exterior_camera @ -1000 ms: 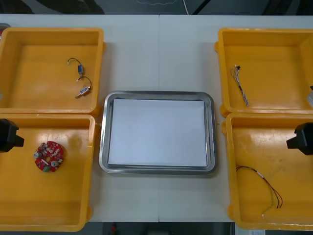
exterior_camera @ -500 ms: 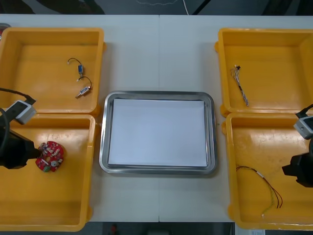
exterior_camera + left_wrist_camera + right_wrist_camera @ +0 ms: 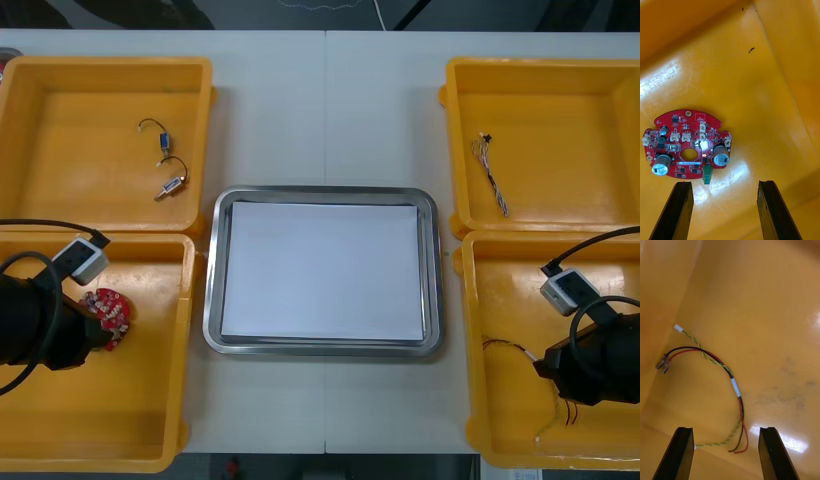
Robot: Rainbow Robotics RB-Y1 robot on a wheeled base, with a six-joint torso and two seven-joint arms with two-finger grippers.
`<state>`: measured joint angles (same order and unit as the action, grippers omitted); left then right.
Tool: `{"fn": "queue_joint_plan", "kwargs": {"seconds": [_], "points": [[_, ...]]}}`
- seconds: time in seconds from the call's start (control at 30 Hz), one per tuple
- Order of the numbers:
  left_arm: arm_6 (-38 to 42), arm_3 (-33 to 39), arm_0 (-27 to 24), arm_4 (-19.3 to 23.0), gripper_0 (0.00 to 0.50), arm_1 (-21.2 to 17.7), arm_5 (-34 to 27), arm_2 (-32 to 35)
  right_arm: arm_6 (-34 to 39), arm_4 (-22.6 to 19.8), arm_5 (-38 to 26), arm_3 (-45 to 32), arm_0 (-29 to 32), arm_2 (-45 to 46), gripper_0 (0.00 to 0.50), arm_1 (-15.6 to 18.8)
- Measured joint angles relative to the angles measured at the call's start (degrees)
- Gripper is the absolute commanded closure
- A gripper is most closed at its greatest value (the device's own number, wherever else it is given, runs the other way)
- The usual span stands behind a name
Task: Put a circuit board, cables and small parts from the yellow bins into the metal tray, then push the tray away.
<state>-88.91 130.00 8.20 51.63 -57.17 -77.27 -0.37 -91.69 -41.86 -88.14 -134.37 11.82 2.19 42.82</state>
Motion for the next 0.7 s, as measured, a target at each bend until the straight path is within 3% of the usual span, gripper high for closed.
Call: {"fn": "queue_joint_plan", "kwargs": {"seconds": [0.37,0.7], "points": [[0.0,-4.5,0.0,-2.4,0.0,-0.1,5.1,-5.6,-3.1,6.2,9.4,6.3,0.1,-7.3,0.0,0.0],[0.0,-6.3,-1.2,-2.7,0.0,-0.1,7.1,-8.5,-4.1,6.5,13.8,10.4,0.1,-8.6,0.0,0.0]]}}
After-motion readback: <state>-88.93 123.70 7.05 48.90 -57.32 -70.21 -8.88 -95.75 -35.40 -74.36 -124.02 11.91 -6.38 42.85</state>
